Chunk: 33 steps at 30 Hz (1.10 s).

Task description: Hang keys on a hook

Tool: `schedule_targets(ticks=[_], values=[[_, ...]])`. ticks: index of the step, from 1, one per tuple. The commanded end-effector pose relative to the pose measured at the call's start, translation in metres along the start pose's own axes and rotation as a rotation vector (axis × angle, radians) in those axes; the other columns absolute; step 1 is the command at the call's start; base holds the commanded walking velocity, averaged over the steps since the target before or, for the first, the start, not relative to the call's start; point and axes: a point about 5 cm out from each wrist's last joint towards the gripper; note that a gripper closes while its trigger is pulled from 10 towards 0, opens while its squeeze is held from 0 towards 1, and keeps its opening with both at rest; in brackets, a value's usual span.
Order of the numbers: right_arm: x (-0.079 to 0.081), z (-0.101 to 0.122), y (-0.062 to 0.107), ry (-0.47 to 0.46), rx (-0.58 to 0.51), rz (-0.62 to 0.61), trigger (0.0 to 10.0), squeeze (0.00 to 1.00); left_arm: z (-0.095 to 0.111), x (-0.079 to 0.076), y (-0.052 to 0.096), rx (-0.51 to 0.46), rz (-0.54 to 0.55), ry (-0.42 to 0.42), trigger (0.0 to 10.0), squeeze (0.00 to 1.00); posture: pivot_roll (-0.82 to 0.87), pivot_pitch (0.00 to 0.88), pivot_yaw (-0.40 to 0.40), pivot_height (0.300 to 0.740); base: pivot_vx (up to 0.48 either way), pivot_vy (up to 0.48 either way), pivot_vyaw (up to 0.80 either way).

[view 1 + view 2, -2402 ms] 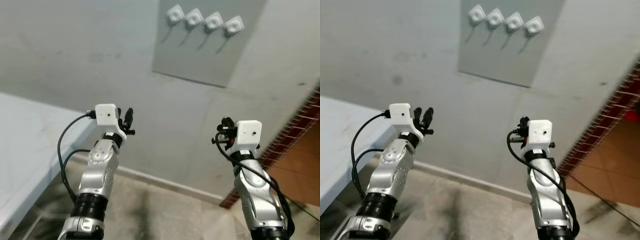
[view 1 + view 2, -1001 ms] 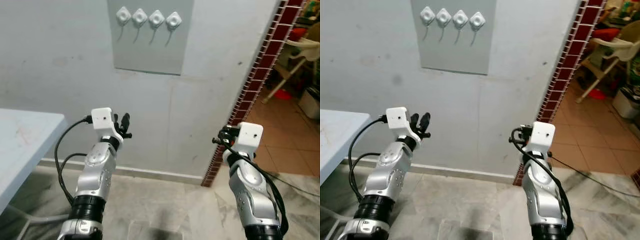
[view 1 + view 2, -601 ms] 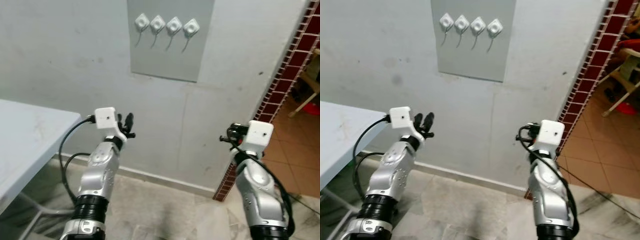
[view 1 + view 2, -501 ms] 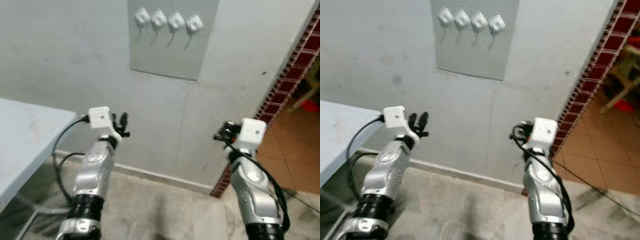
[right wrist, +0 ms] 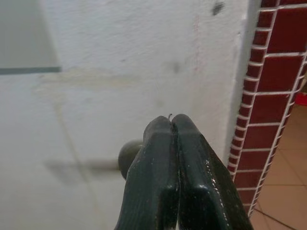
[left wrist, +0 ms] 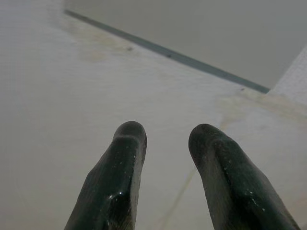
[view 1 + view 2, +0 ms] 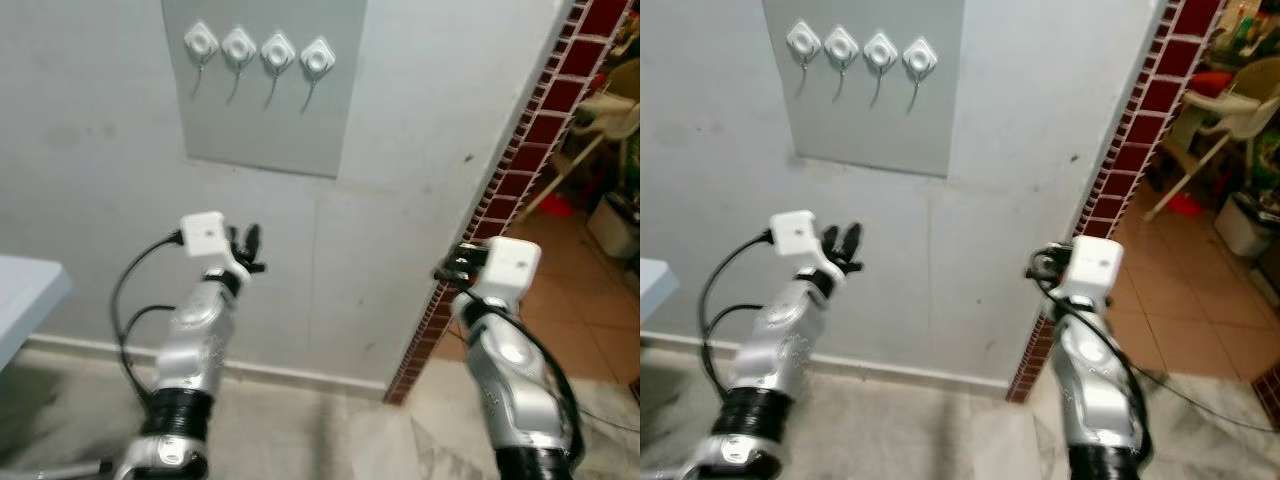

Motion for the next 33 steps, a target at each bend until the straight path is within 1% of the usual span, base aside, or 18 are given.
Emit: schedule_targets(ticks=[1, 8, 14, 19, 26, 31, 33], values=[[-0.011, 0.007, 0.0, 0.01, -0.016, -0.032, 10.0, 0.0, 0.002, -0.014, -0.002, -0.004, -0.041, 0.01, 10.0, 0.0, 0.08, 0.0, -0.073, 0.74, 0.274, 0.364, 0.0], [-0.011, 0.007, 0.0, 0.007, -0.017, -0.032, 10.0, 0.0, 0.003, -0.014, -0.002, -0.007, -0.037, 0.022, 10.0, 0.0, 0.08, 0.0, -0.073, 0.74, 0.251, 0.378, 0.0], [-0.01, 0.007, 0.0, 0.006, -0.017, -0.028, 10.0, 0.0, 0.004, -0.017, -0.003, -0.008, -0.049, 0.007, 10.0, 0.0, 0.08, 0.0, -0.072, 0.74, 0.224, 0.399, 0.0], [-0.01, 0.007, 0.001, 0.007, -0.017, -0.026, 10.0, 0.0, 0.006, -0.019, -0.004, -0.015, -0.06, -0.035, 10.0, 0.0, 0.07, 0.0, -0.07, 0.74, 0.427, 0.0, 0.0], [-0.008, 0.006, 0.002, 0.006, -0.016, -0.024, 10.0, 0.0, 0.006, -0.021, -0.004, -0.011, -0.071, -0.048, 10.0, 0.0, 0.07, 0.0, -0.065, 0.74, 0.439, 0.0, 0.0], [-0.007, 0.004, 0.002, 0.007, -0.012, -0.02, 10.0, 0.0, 0.008, -0.026, -0.004, -0.017, -0.083, -0.113, 10.0, 0.0, 0.08, 0.0, -0.065, 0.74, 0.0, 0.0, 0.0], [-0.006, 0.003, 0.002, 0.018, -0.014, -0.01, 10.0, 0.0, 0.01, -0.03, -0.004, -0.025, -0.107, -0.182, 10.0, 0.0, 0.08, 0.0, -0.065, 0.74, 0.0, 0.0, 0.0]])
Point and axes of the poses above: a point about 5 cm out from each wrist's last joint towards the gripper, its own y axis pointing back from the gripper into the wrist, its own z axis along the axis of the wrist's last joint, x = y × z, and after that the axes turned 12 degrees about -y, right-handed
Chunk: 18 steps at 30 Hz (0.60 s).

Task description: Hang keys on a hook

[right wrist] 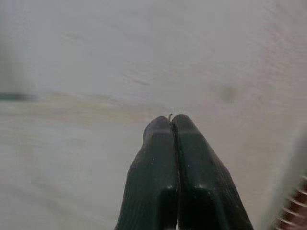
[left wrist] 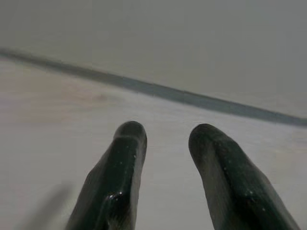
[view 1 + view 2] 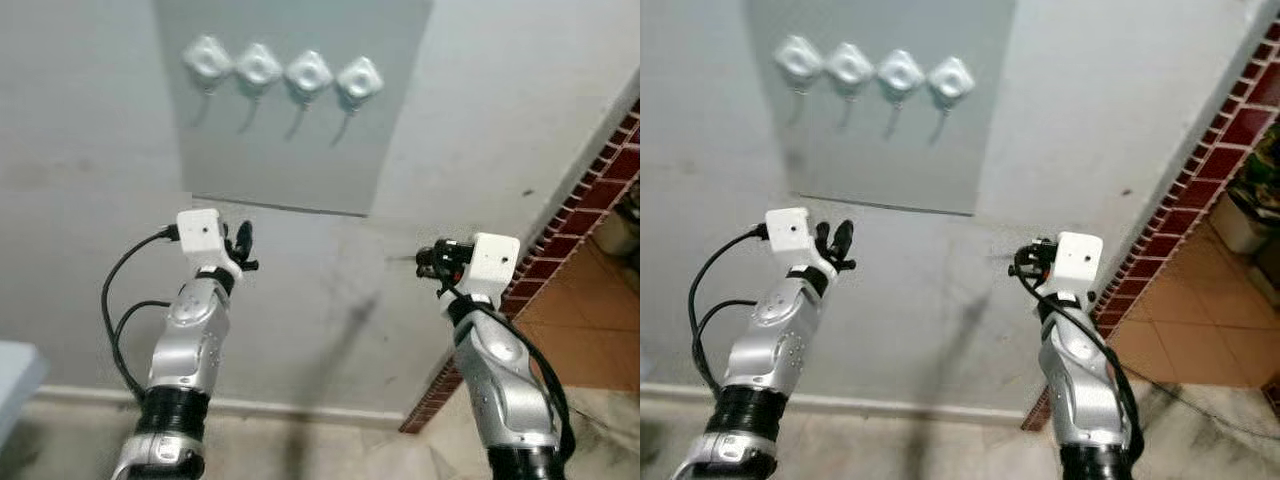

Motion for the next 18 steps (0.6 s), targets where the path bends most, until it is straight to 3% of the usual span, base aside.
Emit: schedule_targets(ticks=[1, 9, 12, 18], values=[[0.009, 0.006, -0.001, 0.006, -0.031, 0.039, 10.0, 0.0, 0.008, 0.005, -0.001, -0.02, 0.004, -0.07, 10.0, 0.0, 0.08, 0.0, -0.065, 0.74, 0.0, 0.0, 0.0], [0.018, 0.009, -0.001, 0.048, -0.052, 0.143, 10.0, 0.0, 0.031, -0.004, -0.002, -0.107, -0.082, -0.126, 10.0, 0.0, 0.09, 0.0, -0.064, 0.74, 0.0, 0.0, 0.0], [0.025, 0.018, -0.002, 0.029, -0.068, 0.259, 10.0, 0.0, 0.049, -0.011, -0.002, -0.167, -0.168, -0.143, 10.0, 0.0, 0.08, 0.0, -0.062, 0.74, 0.0, 0.0, 0.0], [0.042, 0.04, -0.012, 0.031, -0.104, 0.418, 10.0, 0.0, 0.066, -0.014, -0.004, -0.215, -0.205, -0.146, 10.0, 0.0, 0.08, 0.0, -0.057, 0.74, 0.0, 0.0, 0.0]])
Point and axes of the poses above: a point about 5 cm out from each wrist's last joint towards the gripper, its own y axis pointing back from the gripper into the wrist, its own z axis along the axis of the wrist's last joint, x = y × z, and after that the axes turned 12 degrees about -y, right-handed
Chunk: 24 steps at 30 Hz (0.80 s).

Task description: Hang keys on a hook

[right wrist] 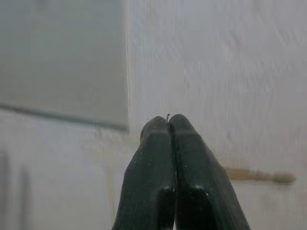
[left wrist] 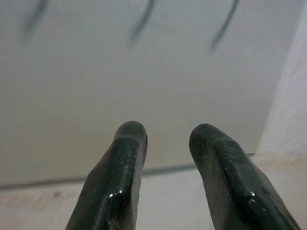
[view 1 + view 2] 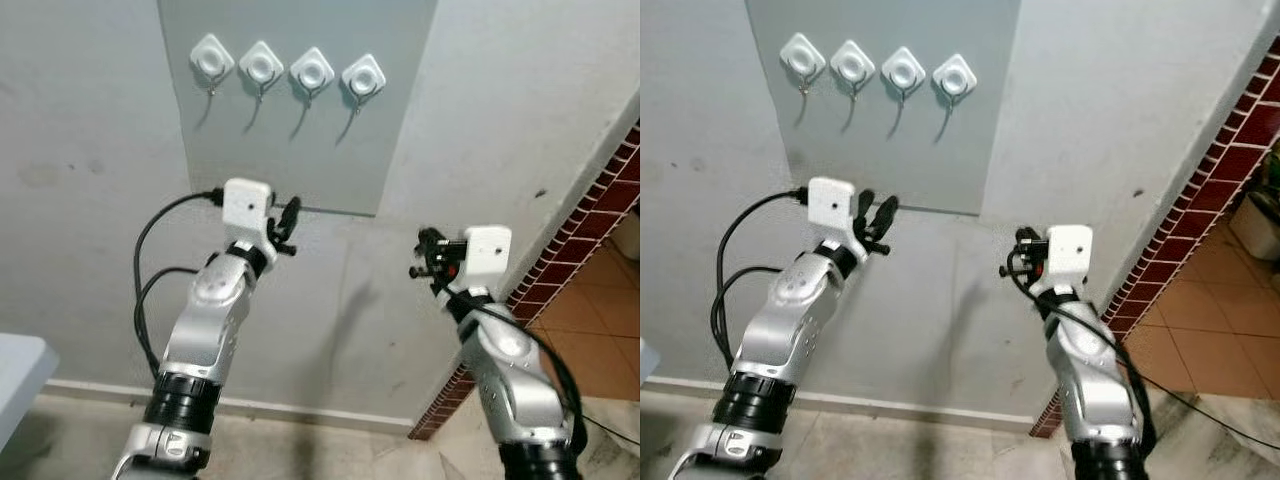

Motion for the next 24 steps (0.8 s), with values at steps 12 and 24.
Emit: schedule_targets(ticks=[12, 24], values=[[0.033, 0.044, -0.038, 0.008, -0.065, 0.315, 10.0, 0.0, 0.027, -0.002, -0.002, -0.091, -0.003, 0.064, 10.0, 0.0, 0.1, 0.0, -0.087, 0.74, 0.0, 0.0, 0.0], [0.053, 0.055, -0.059, -0.043, -0.09, 0.401, 10.0, 0.0, 0.037, 0.002, -0.002, -0.118, 0.005, 0.067, 10.0, 0.0, 0.11, 0.0, -0.095, 0.74, 0.0, 0.0, 0.0]])
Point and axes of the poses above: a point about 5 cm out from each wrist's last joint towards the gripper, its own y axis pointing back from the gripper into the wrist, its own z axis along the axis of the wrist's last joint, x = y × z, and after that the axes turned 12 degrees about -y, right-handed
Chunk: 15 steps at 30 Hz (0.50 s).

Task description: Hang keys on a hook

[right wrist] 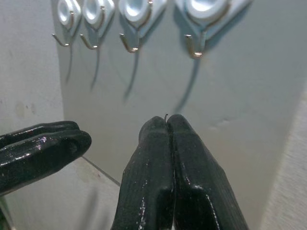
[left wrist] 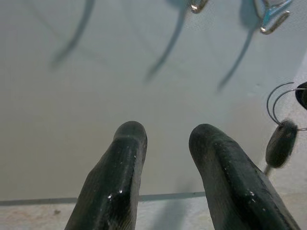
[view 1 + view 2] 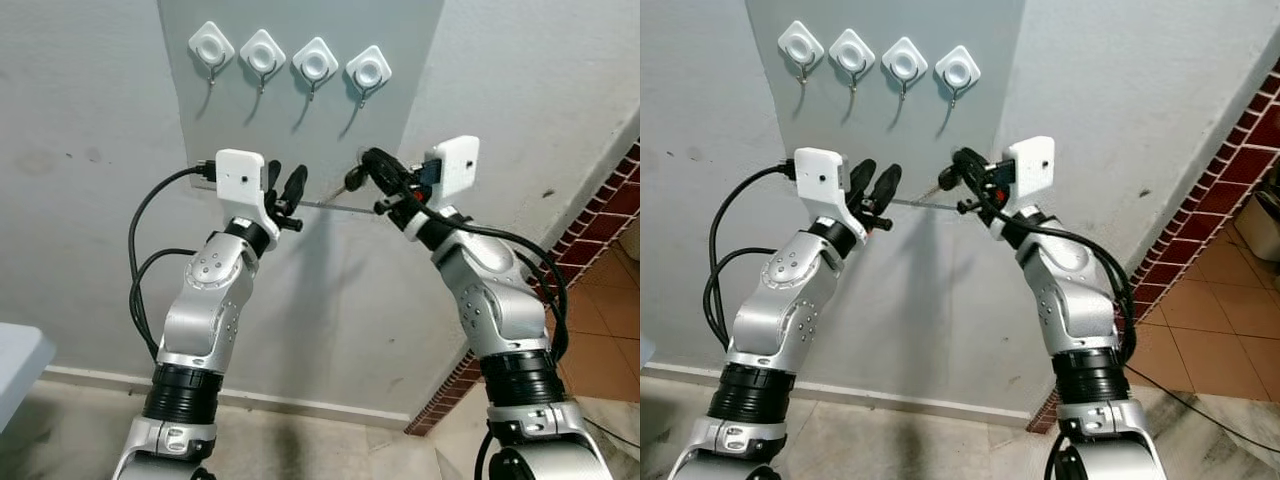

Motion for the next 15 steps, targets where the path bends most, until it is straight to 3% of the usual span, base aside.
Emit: schedule_targets(ticks=[1, 15], values=[[0.002, 0.011, -0.008, 0.0, -0.042, 0.016, 10.0, 0.0, 0.013, -0.002, -0.004, -0.042, -0.013, -0.01, 10.0, 0.0, 0.11, 0.0, -0.097, 0.74, 0.0, 0.0, 0.0], [0.004, 0.028, -0.019, -0.011, -0.13, 0.039, 10.0, 0.0, 0.027, -0.021, -0.005, -0.101, -0.116, -0.031, 10.0, 0.0, 0.11, 0.0, -0.093, 0.74, 0.0, 0.0, 0.0]])
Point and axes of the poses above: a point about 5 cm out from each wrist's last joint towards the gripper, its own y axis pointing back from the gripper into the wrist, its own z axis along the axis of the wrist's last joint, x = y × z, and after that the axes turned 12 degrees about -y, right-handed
